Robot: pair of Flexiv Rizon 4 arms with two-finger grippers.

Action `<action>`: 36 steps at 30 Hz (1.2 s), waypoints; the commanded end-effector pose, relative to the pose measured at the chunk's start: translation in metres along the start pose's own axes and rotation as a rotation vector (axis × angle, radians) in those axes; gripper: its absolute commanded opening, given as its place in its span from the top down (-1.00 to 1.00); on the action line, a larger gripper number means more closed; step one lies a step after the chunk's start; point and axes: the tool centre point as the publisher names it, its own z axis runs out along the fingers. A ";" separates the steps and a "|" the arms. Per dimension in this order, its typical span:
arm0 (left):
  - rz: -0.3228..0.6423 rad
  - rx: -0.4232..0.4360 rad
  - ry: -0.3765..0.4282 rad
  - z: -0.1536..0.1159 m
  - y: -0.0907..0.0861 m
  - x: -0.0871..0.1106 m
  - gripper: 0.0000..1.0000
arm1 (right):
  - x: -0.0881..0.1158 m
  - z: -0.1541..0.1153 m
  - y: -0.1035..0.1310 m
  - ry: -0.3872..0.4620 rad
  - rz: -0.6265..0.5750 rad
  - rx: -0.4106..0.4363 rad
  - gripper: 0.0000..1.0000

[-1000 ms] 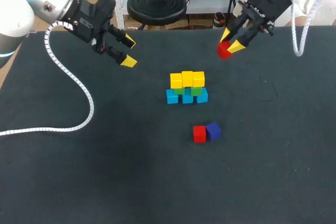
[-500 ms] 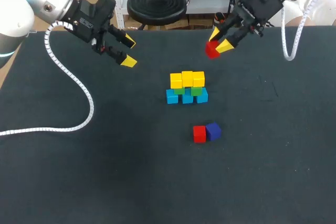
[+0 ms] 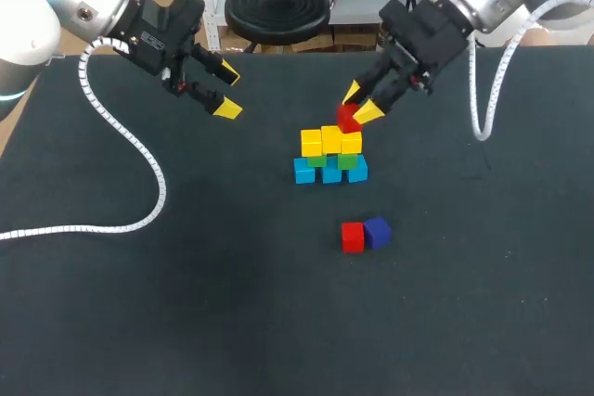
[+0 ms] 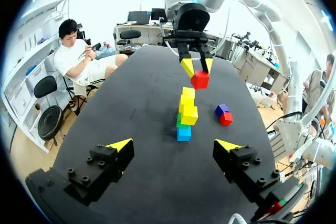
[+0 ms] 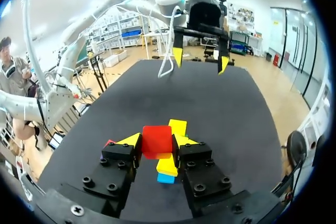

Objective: Place the blue cubes, place green cubes on the blue cubes, place the yellow cubes on the green cubes, then place the red cubes on the yellow cubes, and place purple cube on the red cubes.

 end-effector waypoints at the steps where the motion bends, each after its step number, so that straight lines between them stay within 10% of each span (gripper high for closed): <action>1: 0.002 0.000 -0.001 -0.001 0.000 0.001 -1.00 | 0.001 0.006 -0.002 0.016 0.026 -0.002 1.00; 36: 0.002 0.000 -0.001 -0.001 0.000 0.001 -1.00 | 0.004 0.012 -0.016 0.091 0.080 0.126 1.00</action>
